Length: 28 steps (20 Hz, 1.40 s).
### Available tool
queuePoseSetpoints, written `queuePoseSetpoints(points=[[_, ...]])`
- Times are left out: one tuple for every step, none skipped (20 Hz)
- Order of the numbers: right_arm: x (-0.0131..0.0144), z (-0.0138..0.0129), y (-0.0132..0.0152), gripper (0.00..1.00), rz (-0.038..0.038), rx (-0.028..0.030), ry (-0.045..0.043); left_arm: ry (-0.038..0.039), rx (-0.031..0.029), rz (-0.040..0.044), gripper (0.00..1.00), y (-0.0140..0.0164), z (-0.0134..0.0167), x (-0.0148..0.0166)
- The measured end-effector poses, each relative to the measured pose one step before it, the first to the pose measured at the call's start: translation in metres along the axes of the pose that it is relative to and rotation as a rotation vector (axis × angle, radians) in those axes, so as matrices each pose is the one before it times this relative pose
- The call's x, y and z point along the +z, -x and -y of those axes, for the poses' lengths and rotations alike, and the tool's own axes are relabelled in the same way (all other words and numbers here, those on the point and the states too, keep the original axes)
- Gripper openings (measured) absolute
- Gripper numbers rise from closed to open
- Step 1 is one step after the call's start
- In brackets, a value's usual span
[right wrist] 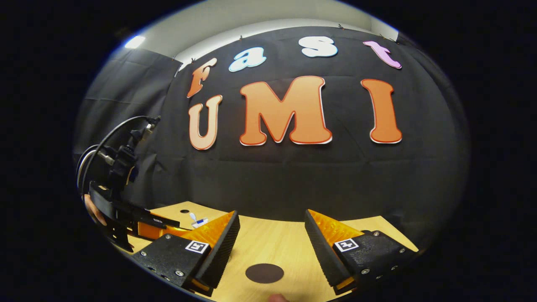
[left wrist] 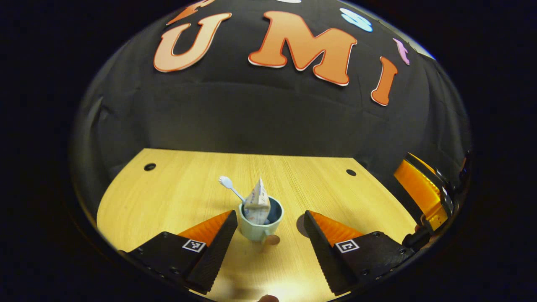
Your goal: Put the toothbrush and toothpaste on the desktop into the cup, then pick up the cup and place it on the coaster on the desktop.
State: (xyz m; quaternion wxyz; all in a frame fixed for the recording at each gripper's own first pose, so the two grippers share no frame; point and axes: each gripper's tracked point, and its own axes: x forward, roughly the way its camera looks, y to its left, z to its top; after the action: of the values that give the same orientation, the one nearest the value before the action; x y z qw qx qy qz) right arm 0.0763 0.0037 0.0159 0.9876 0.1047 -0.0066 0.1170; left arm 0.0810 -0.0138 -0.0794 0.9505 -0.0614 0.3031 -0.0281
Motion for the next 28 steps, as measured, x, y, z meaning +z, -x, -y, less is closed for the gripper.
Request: queuePoseSetpoints(points=[[0.00243,0.00282,0.01087,0.93,-0.00402,-0.00801,0.00334,0.01259,0.00758,-0.04786,0.96,-0.00601,-0.00106,-0.00427],[0.00271,0.00298,0.01071,0.94,0.00424,-0.00255,0.00607,0.01405,0.00473,-0.04938,0.96,-0.00727,0.00021,-0.00714],[0.00248,0.0028,0.00993,0.94,0.00684,0.0,0.01084,0.01898,-0.00312,-0.05145,0.96,-0.00487,0.00085,-0.00521],[0.00249,0.00404,0.00931,0.94,0.0079,-0.00276,0.01274,0.01369,0.00813,-0.05587,0.96,-0.00403,-0.00057,-0.00732],[0.00051,0.00334,0.00759,0.94,0.00271,-0.00148,0.01036,0.00839,0.00924,-0.03535,0.96,-0.00628,0.0004,-0.00336],[-0.00152,0.00369,0.00703,0.94,-0.00464,-0.00336,0.00619,0.0003,0.01443,-0.03998,0.96,-0.00533,-0.00104,-0.00534],[-0.00138,0.00283,0.00699,0.94,-0.00699,-0.00104,-0.00263,0.0068,0.01323,-0.03867,0.96,-0.00463,0.00037,-0.00362],[-0.00393,0.00315,0.00633,0.94,-0.01334,-0.00122,-0.0061,0.004,0.01091,-0.03339,0.96,-0.00029,-0.00114,-0.00443],[-0.00165,0.00145,0.00608,0.94,-0.00519,0.00387,-0.00919,0.01051,0.01601,-0.03122,0.96,-0.00616,-0.00145,-0.00419],[-0.00247,0.00218,0.00554,0.94,-0.00417,0.0005,-0.00799,0.00079,0.01656,-0.02371,0.96,-0.00476,-0.00173,-0.00221],[-0.00138,0.00272,0.00468,0.94,0.00145,0.00013,-0.00639,-0.00094,0.02017,-0.02412,0.96,-0.00082,-0.00114,-0.00195],[-0.0005,0.00153,0.00351,0.94,-0.00136,0.0012,-0.00381,0.00413,0.01841,-0.02366,0.95,-0.00169,-0.0037,-0.00268],[-0.00228,0.00337,0.00272,0.94,-0.00273,-0.00286,-0.00481,0.00139,0.01167,-0.01897,0.92,-0.0013,-0.00038,-0.00154],[-0.00329,0.00227,0.003,0.94,-0.00345,0.0011,-0.00579,-0.00468,0.01516,-0.01057,0.87,-0.00206,0.00031,-0.00192],[-0.00361,0.00318,0.00204,0.94,-0.00795,-0.00144,-0.01264,-0.00315,0.02198,-0.00911,0.84,-0.00265,-0.00051,0.00124],[-0.00256,0.00005,0.00233,0.94,-0.00884,0.00947,-0.01978,-0.00362,0.01723,-0.01244,0.8,0.00356,0.00294,-0.00292],[-0.00314,0.00101,0.00212,0.94,-0.00794,0.00603,-0.0202,0.00658,0.01261,-0.01113,0.82,-0.00128,0.00291,-0.00178],[-0.0022,0.0003,0.0024,0.99,0.00345,0.00972,-0.01709,0.0121,0.00631,-0.01714,0.65,0.00086,0.00515,-0.00516],[-0.00069,0.00236,0.00108,0.94,0.00015,-0.0011,-0.01151,0.01665,0.00154,-0.01758,0.58,-0.00004,0.00539,-0.00357],[-0.00043,0.00191,-0.00069,0.95,0.00157,-0.00128,-0.00608,0.01416,-0.0026,-0.00872,0.58,-0.00027,0.00555,-0.0012],[-0.00097,0.00099,0.00109,0.94,-0.00144,-0.0011,-0.00147,0.02493,0.00954,-0.00789,0.44,0.00146,0.0036,-0.00019],[-0.00127,0.00116,0.00001,0.94,-0.00127,-0.00135,-0.00043,0.00628,0.00244,0.01659,0.39,0.00271,0.00657,0.00639],[-0.00139,0.00044,0.00145,0.94,-0.00014,0.00193,-0.00036,0.00091,0.0029,0.00419,0.31,0.00174,0.00537,0.00432],[-0.00142,0.00133,0.00064,0.94,-0.00016,-0.00262,0.00017,-0.00411,-0.00418,0.00751,0.28,0.0009,0.00591,0.00423],[0.00044,-0.00038,0.00082,0.94,0.00171,0.00218,0.0022,-0.00568,-0.00883,0.01442,0.33,0.00228,0.00567,0.00816],[-0.00122,0.0015,-0.00027,0.94,-0.00193,-0.0067,0.00311,0.00234,-0.00886,0.00698,0.25,0.00815,-0.01251,0.00096],[-0.00019,0.0006,-0.00042,0.94,-0.00195,-0.00119,0.00177,-0.00791,-0.00772,0.00828,0.25,0.00605,0.00701,-0.00194],[-0.00131,-0.00023,0.00037,0.94,-0.00364,-0.00083,-0.0007,-0.00284,-0.00519,0.003,0.25,0.0007,0.00608,-0.00294]])
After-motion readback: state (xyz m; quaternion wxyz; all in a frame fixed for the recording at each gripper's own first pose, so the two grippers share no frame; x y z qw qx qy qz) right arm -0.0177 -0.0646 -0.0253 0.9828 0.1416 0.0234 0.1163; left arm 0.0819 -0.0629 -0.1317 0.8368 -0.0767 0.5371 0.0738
